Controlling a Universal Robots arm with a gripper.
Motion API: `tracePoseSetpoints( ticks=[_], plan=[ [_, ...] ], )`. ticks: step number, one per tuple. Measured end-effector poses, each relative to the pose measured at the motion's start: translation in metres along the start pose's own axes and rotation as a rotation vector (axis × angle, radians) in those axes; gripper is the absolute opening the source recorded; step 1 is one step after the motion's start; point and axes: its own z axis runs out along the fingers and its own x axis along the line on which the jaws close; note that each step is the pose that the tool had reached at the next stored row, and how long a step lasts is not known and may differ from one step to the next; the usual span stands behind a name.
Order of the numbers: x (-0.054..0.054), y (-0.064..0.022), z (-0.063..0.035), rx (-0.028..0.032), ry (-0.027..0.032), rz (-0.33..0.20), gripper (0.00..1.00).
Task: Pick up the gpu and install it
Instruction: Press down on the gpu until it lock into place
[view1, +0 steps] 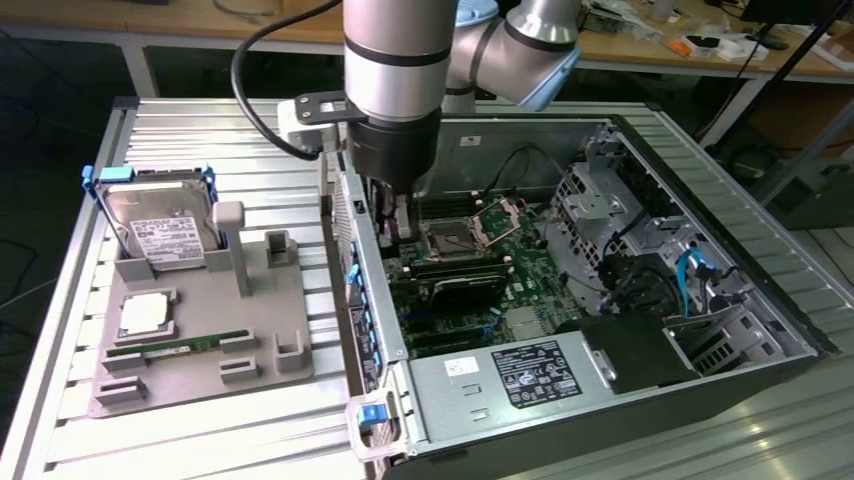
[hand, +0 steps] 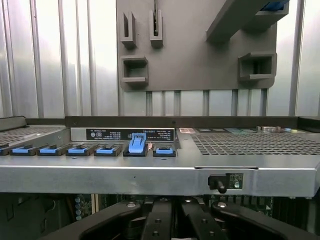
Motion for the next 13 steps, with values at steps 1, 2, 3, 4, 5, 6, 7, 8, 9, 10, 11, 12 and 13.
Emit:
tracePoseSetpoints(
  ticks=[1,2,3,4,5,6,7,8,9,10,11,12,13],
  plan=[
    [0.0,0.0019,-0.0001,0.0009,-0.0001,0.0,0.11],
    [0.0,0.0029,0.0,0.0019,-0.0002,0.0,0.11],
    [0.0001,0.0045,-0.0002,0.0015,-0.0002,0.0,0.11],
    [0.0003,0.0046,-0.0002,0.0016,-0.0004,0.0,0.11],
    [0.0005,0.0046,-0.0002,0.0016,-0.0004,0.0,0.11],
    [0.001,0.0045,-0.0001,0.0016,-0.0003,0.0,0.11],
    [0.0019,0.0045,-0.0001,0.0015,-0.0002,0.0,0.11],
    [0.0023,0.0045,-0.0001,0.0015,-0.0003,0.0,0.11],
    [0.003,0.0045,0.0,0.0016,-0.0003,0.0,0.11],
    [0.0036,0.0045,0.0,0.0016,-0.0002,0.0,0.11],
    [0.0042,0.0045,0.0001,0.0017,-0.0003,0.0,0.11],
    [0.0048,0.0045,0.0001,0.0016,-0.0003,0.0,0.11],
    [0.0053,0.0045,0.0001,0.0016,-0.0003,0.0,0.11]
  ],
)
